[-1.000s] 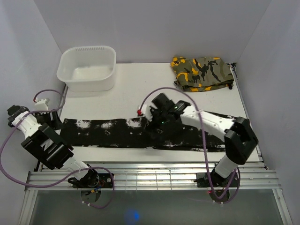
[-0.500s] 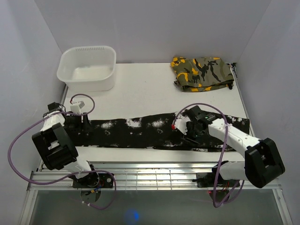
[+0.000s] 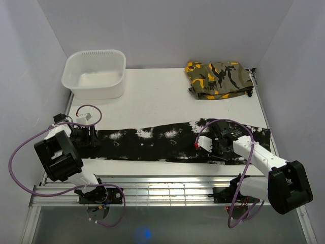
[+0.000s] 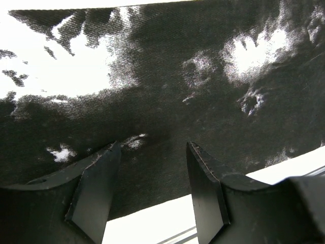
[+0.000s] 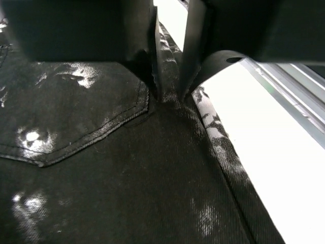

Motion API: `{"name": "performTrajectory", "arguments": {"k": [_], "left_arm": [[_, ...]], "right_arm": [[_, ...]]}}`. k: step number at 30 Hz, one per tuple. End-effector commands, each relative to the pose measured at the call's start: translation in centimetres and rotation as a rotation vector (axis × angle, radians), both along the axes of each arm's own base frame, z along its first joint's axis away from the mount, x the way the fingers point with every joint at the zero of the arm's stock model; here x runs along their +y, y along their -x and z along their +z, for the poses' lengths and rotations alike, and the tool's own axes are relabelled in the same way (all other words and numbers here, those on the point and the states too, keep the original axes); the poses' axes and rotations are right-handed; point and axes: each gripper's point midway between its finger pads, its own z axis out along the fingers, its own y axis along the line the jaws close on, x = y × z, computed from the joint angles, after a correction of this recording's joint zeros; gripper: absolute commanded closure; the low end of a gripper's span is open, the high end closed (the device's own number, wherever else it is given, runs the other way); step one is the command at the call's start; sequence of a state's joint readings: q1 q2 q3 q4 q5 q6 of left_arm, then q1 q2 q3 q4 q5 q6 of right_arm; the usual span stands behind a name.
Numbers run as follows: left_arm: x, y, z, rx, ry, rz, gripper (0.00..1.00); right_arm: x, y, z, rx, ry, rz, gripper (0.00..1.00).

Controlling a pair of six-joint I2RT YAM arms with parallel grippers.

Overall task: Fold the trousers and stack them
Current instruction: Fold the trousers

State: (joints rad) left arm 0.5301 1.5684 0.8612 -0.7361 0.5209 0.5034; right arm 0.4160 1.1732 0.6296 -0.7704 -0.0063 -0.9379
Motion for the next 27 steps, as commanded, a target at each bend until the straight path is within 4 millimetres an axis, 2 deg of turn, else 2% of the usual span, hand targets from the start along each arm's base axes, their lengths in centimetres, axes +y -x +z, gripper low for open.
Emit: {"name": "performTrajectory", "arguments": {"k": [1,4,5,7,8,11,14,15,19,22,23,27], "left_arm": [[3.6,0.4,-2.2,0.032,-0.145,0.02,0.33],[3.8,0.9,-2.4,0.039,-0.142,0.025,0.33],[3.9,1.0,-2.5,0.04,-0.142,0.027,0.33],[3.9,1.2,-2.6,0.042,-0.138,0.031,0.33],[3.9,1.3,-2.6,0.04,-0.136,0.031,0.33],[3.8,1.2,-2.5,0.033,-0.132,0.029,0.33],[3.7,1.3,-2.6,0.039,-0.128,0.028,0.33],[3.7,1.4,-2.7,0.042,-0.128,0.028,0.33],[3.9,1.5,-2.6,0.039,-0.141,0.022,0.33],[4.1,1.7,-2.6,0.042,-0.153,0.018,0.33],[4.2,1.7,-2.7,0.043,-0.157,0.019,0.33],[4.9,1.9,-2.9,0.051,-0.161,0.034,0.33]], "right_arm": [[-0.8,-0.2,-0.4,-0.016,0.04,0.02,0.79],[-0.7,-0.5,0.1,-0.031,0.031,0.011,0.84],[-0.5,-0.7,0.4,-0.037,0.022,0.012,0.82],[-0.3,-0.8,0.9,-0.048,0.007,0.014,0.64],[-0.1,-0.9,1.3,-0.05,0.002,0.012,0.46],[-0.1,-1.1,1.4,-0.055,0.001,0.016,0.34],[0.3,-0.4,0.4,-0.011,-0.016,0.037,0.33],[0.1,-0.2,-0.1,-0.004,-0.01,0.038,0.37],[0.4,-1.8,-0.4,-0.064,-0.016,0.03,0.56],[0.5,-2.1,-0.3,-0.069,-0.016,0.031,0.76],[0.4,-2.2,-0.3,-0.07,-0.016,0.033,0.9],[0.3,-2.2,0.8,-0.092,-0.023,0.034,0.92]]}}
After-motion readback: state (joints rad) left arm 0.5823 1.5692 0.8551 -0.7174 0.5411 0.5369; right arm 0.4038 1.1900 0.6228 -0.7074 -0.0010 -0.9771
